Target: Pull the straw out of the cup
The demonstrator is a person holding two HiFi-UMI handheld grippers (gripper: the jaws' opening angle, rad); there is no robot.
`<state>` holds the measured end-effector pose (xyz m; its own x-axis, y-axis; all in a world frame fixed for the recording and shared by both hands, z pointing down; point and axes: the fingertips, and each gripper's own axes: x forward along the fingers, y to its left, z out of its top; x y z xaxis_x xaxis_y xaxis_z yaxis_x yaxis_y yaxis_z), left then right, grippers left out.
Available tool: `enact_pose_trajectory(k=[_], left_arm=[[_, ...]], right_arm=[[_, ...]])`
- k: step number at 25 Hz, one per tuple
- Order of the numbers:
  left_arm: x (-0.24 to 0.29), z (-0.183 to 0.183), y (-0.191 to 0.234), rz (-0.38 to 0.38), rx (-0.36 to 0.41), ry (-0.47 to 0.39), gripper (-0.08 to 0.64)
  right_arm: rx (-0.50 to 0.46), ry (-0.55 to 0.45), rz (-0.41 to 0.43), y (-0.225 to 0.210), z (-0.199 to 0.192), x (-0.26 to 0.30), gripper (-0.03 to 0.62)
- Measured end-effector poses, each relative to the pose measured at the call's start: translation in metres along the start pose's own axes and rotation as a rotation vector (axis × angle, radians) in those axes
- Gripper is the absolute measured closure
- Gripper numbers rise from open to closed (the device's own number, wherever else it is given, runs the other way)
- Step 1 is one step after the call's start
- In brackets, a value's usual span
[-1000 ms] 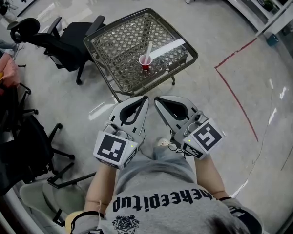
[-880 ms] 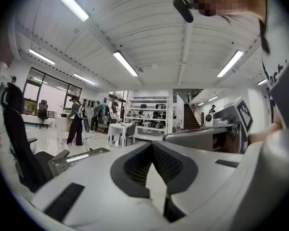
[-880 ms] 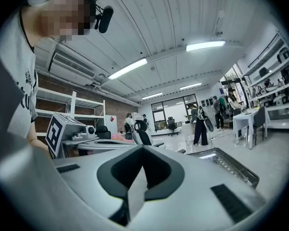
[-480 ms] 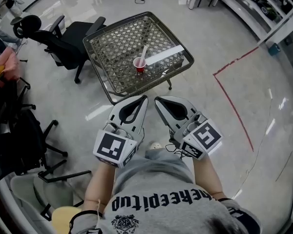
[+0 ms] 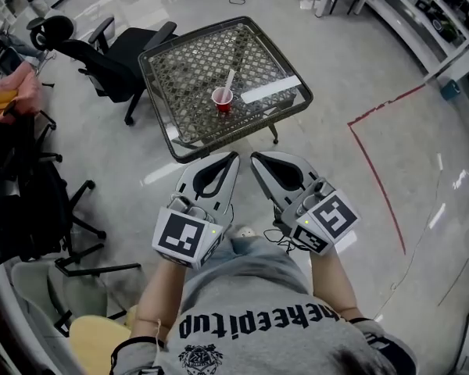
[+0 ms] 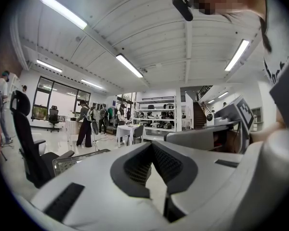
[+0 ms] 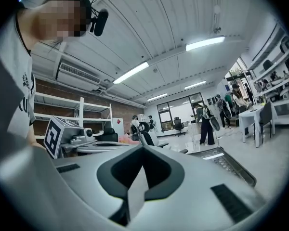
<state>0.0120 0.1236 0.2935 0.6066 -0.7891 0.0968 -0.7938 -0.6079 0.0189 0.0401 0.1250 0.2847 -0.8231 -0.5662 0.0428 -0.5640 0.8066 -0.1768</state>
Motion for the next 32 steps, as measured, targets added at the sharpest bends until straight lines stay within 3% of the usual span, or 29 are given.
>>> enact_pose_trajectory(k=[10,32], left_arm=[[0.015,-0.009,0.014,0.008,-0.005,0.022,0.54],[0.104,0.007,0.087,-0.093,-0.021,0.003,0.538]], right_arm=[[0.02,-0.001,-0.008,-0.016,-0.005,0.009,0.581],[0.0,0.007,-0.108,-0.104,0.023,0.075,0.581]])
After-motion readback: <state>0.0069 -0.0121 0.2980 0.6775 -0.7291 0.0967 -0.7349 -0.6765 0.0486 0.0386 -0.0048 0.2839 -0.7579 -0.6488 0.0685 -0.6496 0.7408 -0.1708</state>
